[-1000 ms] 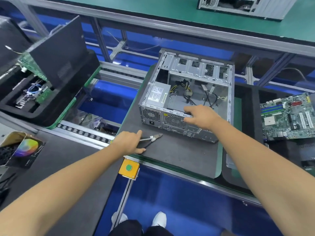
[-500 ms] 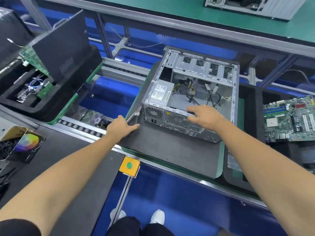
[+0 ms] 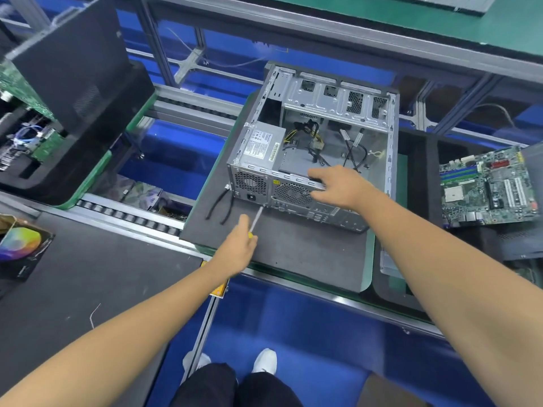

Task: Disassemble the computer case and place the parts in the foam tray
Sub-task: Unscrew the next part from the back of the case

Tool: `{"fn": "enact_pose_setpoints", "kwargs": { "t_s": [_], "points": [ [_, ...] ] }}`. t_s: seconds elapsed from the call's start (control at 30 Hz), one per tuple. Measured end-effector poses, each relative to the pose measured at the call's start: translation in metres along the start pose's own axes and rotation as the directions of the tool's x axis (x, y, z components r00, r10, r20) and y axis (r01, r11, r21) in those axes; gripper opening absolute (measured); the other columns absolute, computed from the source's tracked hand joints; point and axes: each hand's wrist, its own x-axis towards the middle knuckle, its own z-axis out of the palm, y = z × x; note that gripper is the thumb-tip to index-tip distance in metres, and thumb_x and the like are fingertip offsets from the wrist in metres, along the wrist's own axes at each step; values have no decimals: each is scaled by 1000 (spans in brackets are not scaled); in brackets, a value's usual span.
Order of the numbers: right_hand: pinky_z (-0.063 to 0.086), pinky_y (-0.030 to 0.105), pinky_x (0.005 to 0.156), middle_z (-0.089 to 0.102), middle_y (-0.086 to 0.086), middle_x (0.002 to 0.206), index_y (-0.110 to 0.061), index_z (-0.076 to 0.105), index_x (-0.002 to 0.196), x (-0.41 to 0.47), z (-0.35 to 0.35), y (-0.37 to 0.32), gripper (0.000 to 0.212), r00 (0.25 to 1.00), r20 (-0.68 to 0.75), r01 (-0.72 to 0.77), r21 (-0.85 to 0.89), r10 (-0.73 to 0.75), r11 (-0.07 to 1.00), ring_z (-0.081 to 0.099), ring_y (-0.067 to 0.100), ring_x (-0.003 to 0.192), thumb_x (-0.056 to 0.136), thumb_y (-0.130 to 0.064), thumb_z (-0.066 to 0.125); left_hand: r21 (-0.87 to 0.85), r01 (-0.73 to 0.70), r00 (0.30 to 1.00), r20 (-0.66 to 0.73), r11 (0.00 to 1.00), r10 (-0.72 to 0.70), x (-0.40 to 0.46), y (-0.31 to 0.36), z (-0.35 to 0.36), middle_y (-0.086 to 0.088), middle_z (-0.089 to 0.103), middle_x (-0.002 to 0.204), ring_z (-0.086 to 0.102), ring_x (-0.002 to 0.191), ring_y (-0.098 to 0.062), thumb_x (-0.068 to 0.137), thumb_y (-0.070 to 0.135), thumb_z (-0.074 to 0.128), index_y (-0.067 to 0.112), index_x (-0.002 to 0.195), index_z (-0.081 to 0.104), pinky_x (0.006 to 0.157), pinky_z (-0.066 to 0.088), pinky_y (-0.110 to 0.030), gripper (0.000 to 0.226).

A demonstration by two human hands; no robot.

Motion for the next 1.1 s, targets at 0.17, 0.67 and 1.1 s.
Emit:
{"fn": "enact_pose_setpoints", "kwargs": {
  "t_s": [0.17, 0.67, 1.1],
  "points": [
    [28, 32, 52, 42, 0, 61, -18, 42, 81, -2, -1, -4, 17, 999, -8, -37, 87, 37, 996, 36, 16, 55, 87, -25, 56, 141, -43, 997, -62, 989, 52, -17, 11, 31, 2, 61, 110, 60, 99, -26, 106, 43, 47, 29, 119, 44, 81, 53, -45, 20],
    [25, 36, 56, 37, 1, 66, -16, 38, 81, -6, -5, -12, 22, 999, -1, -49, 161, 49, 986, 31, 17, 59, 89, -17, 58, -16, -178, 955, -243, 984, 169, -1, 39, 73, 13, 56, 111, 66, 81, -16, 107, 47, 40, 40, 125, 45, 77, 56, -47, 20],
    [24, 37, 58, 34, 1, 65, -11, 39, 84, -5, -4, -10, 21, 999, -9, -35, 163, 37, 986, 30, 18, 59, 89, -18, 58, 9, -144, 949, -283, 990, 140, 7, 32, 80, 16, 57, 109, 61, 85, -14, 104, 44, 42, 41, 118, 46, 73, 53, -41, 14]
  ]
}}
